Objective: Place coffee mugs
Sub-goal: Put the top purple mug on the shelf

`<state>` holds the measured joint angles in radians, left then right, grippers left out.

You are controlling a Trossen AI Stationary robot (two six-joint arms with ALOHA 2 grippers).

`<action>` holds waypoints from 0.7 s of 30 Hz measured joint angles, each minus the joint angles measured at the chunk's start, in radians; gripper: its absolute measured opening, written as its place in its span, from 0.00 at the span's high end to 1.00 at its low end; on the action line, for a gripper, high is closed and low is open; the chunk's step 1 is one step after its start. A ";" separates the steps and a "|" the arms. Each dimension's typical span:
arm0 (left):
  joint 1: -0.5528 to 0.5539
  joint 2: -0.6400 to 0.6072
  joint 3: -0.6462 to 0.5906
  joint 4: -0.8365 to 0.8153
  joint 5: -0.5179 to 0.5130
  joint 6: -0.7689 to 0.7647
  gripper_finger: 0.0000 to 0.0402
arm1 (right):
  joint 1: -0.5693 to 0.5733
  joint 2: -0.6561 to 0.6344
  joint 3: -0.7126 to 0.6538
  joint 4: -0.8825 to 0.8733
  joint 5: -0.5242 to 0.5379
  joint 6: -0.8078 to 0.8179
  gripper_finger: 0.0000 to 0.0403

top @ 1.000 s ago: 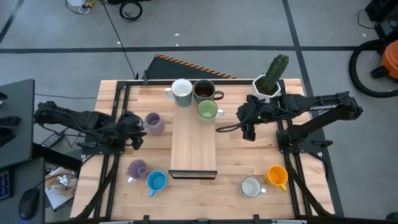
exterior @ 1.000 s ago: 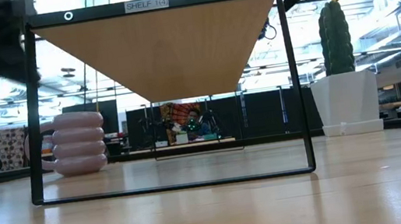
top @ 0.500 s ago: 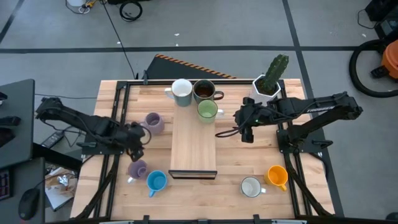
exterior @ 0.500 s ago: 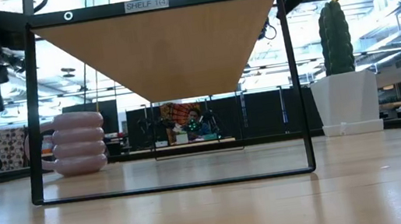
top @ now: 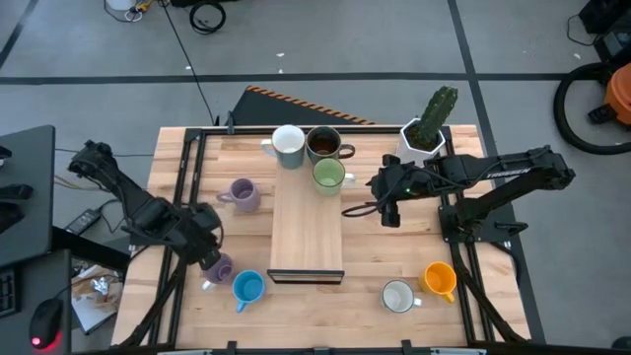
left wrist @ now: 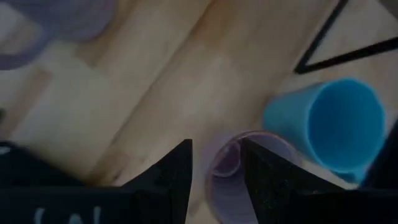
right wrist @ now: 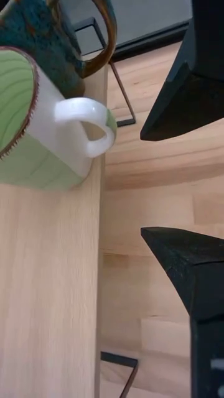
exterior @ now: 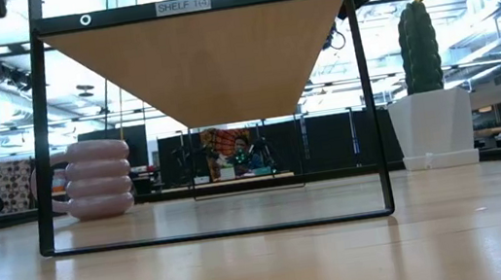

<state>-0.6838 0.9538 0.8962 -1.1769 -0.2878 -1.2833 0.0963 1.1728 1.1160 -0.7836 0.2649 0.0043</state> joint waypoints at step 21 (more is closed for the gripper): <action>0.486 -0.082 0.006 -0.058 -0.106 0.501 0.76 | -0.047 0.000 0.000 0.033 -0.083 -0.104 0.39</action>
<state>-0.1982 0.8721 0.9024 -1.2354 -0.3935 -0.7821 0.0498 1.1728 1.1160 -0.7509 0.1818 -0.0996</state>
